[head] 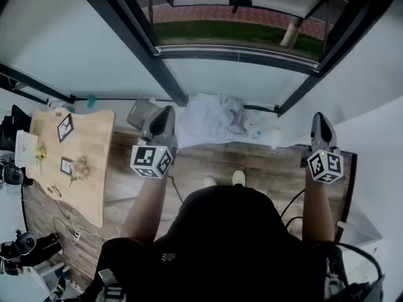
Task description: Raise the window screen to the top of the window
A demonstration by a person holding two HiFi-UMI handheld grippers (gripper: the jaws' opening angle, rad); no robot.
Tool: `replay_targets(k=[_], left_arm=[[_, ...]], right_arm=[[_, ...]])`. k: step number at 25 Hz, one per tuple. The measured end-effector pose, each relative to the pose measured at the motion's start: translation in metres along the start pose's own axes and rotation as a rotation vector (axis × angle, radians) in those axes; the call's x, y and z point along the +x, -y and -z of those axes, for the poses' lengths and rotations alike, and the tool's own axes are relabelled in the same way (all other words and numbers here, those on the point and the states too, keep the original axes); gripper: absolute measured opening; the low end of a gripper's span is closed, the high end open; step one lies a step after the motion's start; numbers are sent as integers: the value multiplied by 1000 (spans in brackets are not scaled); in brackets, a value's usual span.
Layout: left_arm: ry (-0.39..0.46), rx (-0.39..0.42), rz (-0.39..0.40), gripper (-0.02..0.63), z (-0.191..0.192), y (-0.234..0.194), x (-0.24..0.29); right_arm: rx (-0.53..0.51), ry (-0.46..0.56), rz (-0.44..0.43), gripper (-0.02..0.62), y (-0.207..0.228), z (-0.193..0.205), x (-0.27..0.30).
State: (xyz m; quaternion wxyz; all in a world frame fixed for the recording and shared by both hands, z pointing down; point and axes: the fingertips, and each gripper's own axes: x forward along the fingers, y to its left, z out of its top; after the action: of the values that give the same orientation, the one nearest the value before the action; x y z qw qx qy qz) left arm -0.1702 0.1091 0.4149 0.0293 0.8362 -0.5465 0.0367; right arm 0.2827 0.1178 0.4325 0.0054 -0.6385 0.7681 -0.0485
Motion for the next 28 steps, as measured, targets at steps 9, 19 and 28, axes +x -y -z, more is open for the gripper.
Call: replay_targets(k=[9,19,28], left_arm=[[-12,6,10,6,0,23,19],[-21,22,-31,6,5,56,37],[-60,26,-73,6,15,12,61]], right_arm=[[7,-29,-3,-2,19,11,2],[19,-52,-92,-2,44,27,22],[103,-113,-105,-2,41,53,67]])
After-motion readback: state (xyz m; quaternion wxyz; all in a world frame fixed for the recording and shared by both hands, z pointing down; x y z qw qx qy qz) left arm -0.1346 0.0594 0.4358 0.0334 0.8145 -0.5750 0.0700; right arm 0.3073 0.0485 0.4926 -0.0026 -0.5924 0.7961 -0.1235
